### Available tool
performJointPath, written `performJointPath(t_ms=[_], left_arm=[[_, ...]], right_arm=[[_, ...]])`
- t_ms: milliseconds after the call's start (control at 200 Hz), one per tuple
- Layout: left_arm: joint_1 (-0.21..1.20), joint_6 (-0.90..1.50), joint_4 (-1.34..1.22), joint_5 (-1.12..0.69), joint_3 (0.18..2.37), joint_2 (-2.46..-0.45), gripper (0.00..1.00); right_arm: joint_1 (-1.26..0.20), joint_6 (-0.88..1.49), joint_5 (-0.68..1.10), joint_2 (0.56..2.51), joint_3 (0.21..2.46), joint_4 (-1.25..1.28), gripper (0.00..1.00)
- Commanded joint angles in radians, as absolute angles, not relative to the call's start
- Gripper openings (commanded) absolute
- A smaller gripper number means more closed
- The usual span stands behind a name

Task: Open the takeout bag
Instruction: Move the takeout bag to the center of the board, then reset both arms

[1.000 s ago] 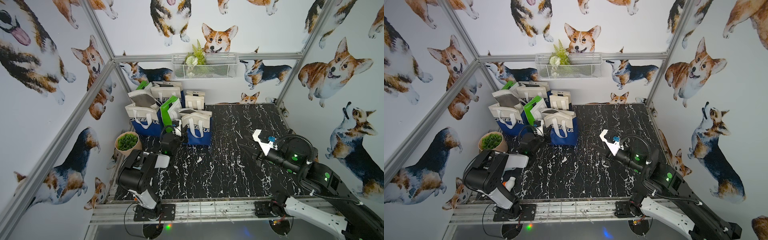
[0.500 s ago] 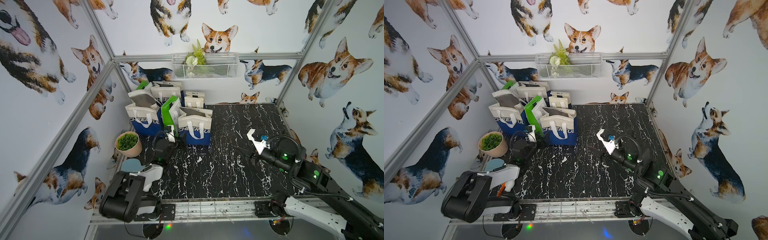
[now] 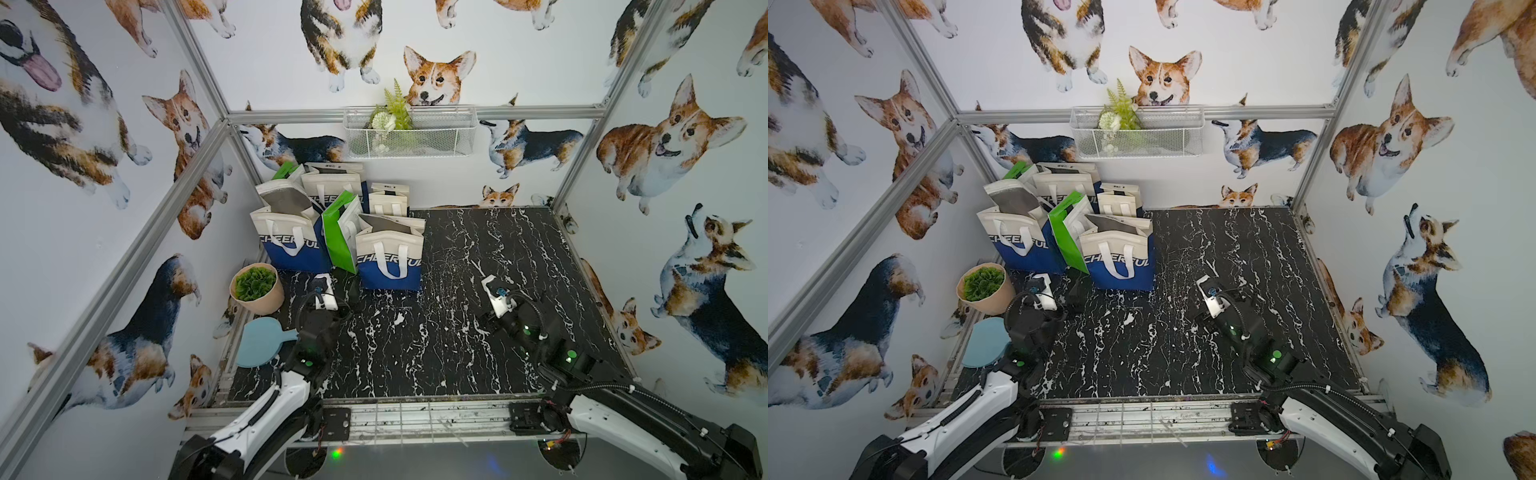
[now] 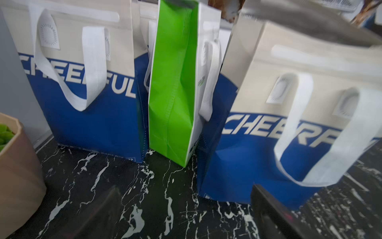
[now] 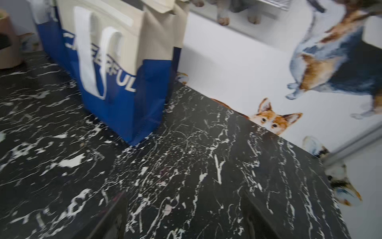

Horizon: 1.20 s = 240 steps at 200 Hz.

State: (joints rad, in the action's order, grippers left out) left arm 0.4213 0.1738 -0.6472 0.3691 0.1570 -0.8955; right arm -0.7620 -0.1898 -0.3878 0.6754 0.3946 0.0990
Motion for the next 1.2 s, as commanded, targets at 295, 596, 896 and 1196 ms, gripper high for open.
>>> performJointPath(t_ms=[295, 596, 896, 1196], left_arm=[[0.472, -0.164, -1.004, 0.498, 0.154, -1.098, 1.00], [0.486, -0.377, -1.422, 0.744, 0.259, -1.650, 1.00], [0.424, -0.290, -1.402, 0.699, 0.236, -1.634, 0.99], [0.386, -0.259, -1.403, 0.644, 0.223, -1.625, 0.99]], right_arm=[[-0.441, -0.138, -0.361, 0.740, 0.159, 0.533, 0.84], [-0.392, -0.237, -0.335, 1.113, 0.118, 0.949, 0.85], [-0.206, -0.141, -0.117, 1.333, 0.086, 1.155, 0.85], [-0.163, -0.093, -0.123, 1.441, 0.105, 1.214, 0.87]])
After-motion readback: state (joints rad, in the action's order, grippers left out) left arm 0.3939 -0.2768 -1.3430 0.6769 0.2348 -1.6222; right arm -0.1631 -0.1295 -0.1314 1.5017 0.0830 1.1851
